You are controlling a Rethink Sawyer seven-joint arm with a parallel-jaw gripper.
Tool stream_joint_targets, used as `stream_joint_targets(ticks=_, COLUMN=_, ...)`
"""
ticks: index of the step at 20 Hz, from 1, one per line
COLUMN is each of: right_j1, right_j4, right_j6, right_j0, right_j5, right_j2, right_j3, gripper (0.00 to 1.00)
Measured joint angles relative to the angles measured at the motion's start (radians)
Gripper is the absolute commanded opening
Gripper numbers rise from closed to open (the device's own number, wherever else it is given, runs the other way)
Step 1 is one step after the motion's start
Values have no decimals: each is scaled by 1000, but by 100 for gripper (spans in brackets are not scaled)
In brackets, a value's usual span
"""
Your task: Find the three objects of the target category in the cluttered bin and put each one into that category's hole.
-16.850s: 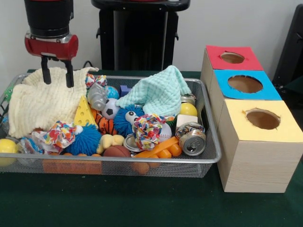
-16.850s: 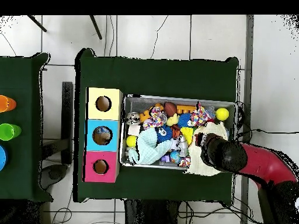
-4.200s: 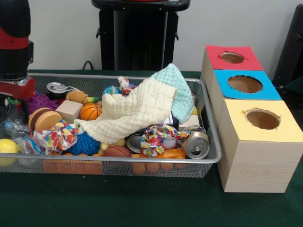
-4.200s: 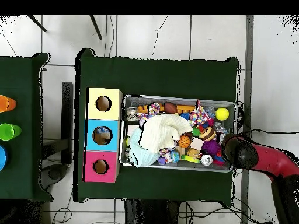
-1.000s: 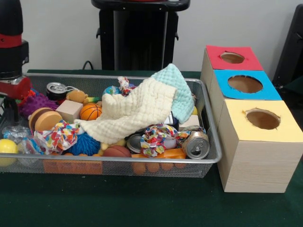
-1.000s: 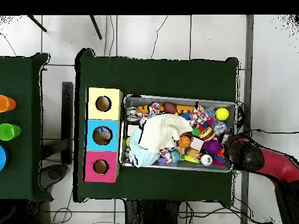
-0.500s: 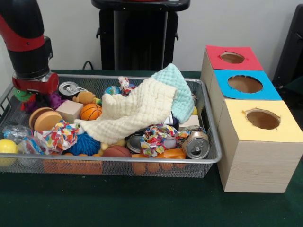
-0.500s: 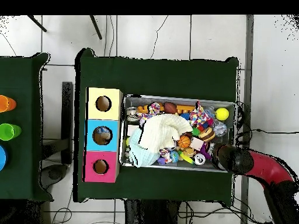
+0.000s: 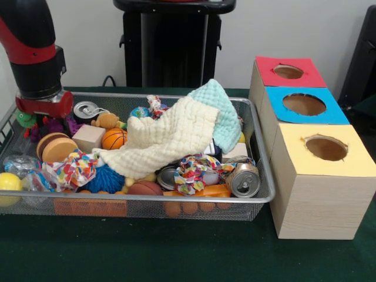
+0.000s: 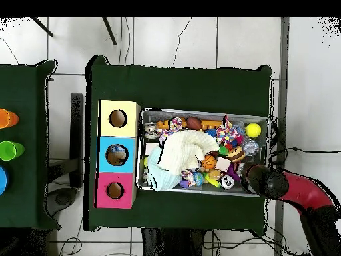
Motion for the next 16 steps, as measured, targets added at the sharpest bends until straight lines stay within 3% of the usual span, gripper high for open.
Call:
stream_joint_targets(ticks=9, right_j1=-1, right_j4=0, right_j6=0, right_j0=2, right_j5=0, right_j2=0, right_j3=0, gripper=100)
stream_joint_targets(ticks=16, right_j1=-47, right_j4=-1, right_j6=0, right_j0=31, right_j5=17, right_j2=0, right_j3=8, gripper=100)
